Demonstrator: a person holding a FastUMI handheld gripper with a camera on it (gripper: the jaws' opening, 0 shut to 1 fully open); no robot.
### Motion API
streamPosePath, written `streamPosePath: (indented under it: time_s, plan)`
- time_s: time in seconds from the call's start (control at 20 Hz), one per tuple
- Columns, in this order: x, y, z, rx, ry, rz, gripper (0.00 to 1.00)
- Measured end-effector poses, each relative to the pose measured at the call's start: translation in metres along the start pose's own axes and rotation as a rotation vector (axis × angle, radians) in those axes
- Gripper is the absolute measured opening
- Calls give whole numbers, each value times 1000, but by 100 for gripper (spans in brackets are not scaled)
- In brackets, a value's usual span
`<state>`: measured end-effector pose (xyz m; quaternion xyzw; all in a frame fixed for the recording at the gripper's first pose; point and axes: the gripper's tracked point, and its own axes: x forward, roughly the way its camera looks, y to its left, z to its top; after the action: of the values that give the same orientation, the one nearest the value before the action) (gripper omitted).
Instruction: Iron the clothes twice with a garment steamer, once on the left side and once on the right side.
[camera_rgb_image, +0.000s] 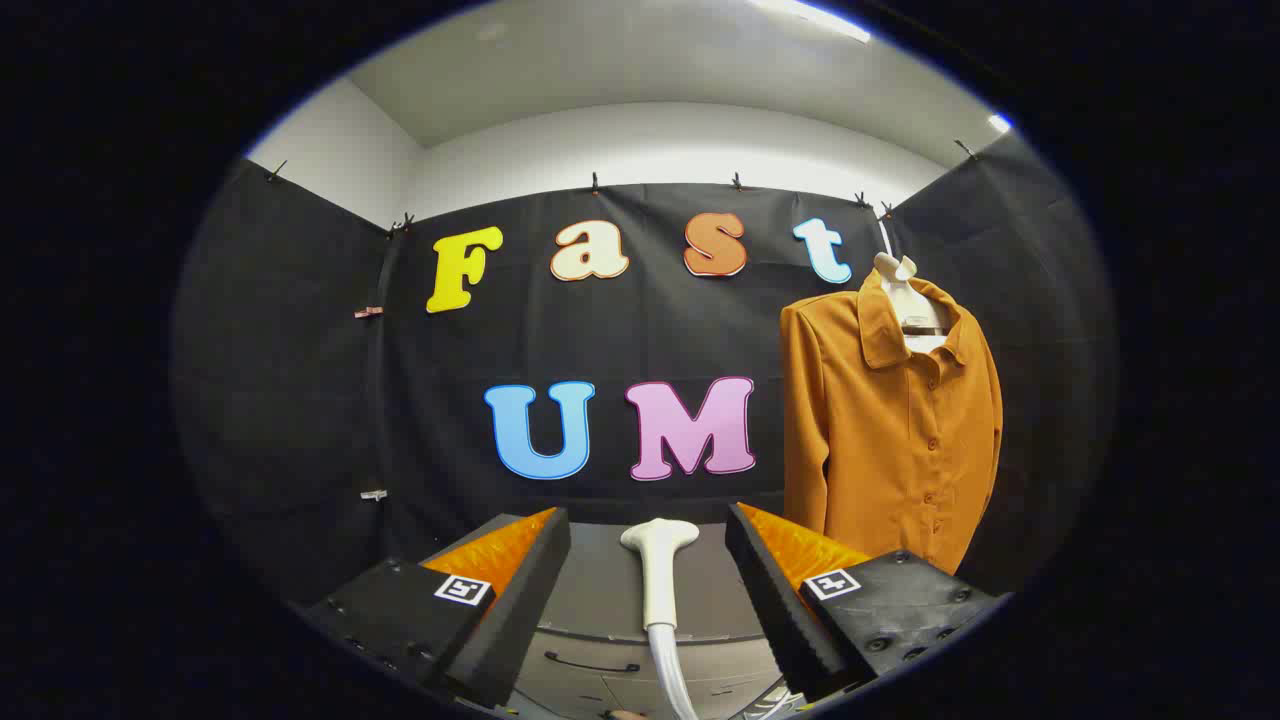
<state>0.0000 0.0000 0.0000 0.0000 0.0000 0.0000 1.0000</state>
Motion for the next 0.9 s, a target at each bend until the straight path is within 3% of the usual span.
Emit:
streamPosePath:
  time_s: [0.9]
  plan:
    - [-24, 9, 14, -21, -30, -31, 98]
